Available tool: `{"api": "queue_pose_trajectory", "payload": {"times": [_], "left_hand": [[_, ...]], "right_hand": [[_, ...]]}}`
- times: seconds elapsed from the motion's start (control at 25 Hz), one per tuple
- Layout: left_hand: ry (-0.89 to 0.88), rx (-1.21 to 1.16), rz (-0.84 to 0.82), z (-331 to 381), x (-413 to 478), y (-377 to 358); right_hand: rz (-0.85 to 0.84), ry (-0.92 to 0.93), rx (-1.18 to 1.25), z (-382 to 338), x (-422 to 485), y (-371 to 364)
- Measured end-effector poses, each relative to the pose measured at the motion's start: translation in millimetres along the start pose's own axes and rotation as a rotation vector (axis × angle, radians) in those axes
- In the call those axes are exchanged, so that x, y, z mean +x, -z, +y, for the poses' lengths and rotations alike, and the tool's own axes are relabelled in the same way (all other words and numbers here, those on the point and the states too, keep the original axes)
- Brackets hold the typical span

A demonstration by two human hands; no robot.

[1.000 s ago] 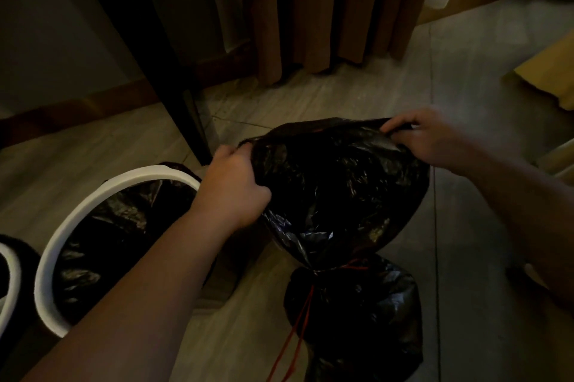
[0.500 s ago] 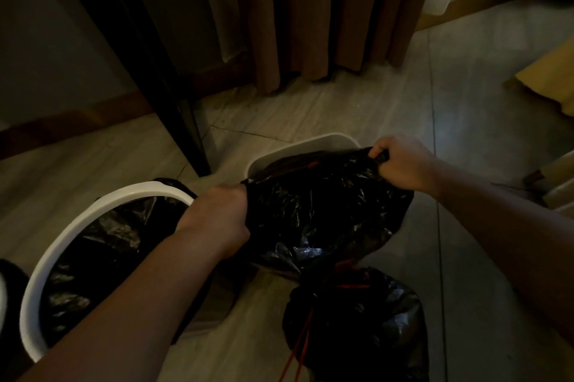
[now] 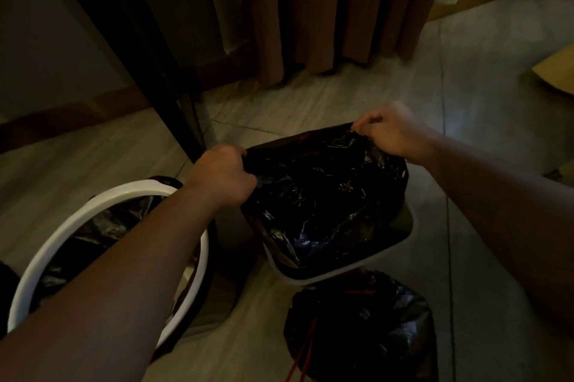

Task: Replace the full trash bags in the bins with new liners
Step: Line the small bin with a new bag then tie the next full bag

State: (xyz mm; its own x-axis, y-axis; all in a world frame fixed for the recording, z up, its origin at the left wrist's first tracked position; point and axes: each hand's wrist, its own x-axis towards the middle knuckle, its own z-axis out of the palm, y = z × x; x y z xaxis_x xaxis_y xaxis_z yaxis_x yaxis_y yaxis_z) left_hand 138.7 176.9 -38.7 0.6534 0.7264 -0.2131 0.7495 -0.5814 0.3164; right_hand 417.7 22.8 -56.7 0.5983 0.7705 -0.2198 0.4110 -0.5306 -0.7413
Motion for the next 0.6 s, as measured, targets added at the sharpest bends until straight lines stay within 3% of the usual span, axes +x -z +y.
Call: {"api": "queue_pose_trajectory", "payload": {"times": [0.2, 0.4, 0.6], "left_hand": [[0.082, 0.051, -0.198, -3.5, 19.8, -6.7], [0.112, 0.128, -0.273, -2.9, 23.3, -8.0], [0.090, -0.042, 0.016, 6.6, -47.6, -23.9]], "right_hand": [[-0.044, -0.275, 0.293, 0.7, 12.7, -4.2], [-0.118, -0.388, 0.250, 13.4, 8.9, -11.4], [-0.119, -0.388, 0.416, 43.4, -29.2, -11.2]]}}
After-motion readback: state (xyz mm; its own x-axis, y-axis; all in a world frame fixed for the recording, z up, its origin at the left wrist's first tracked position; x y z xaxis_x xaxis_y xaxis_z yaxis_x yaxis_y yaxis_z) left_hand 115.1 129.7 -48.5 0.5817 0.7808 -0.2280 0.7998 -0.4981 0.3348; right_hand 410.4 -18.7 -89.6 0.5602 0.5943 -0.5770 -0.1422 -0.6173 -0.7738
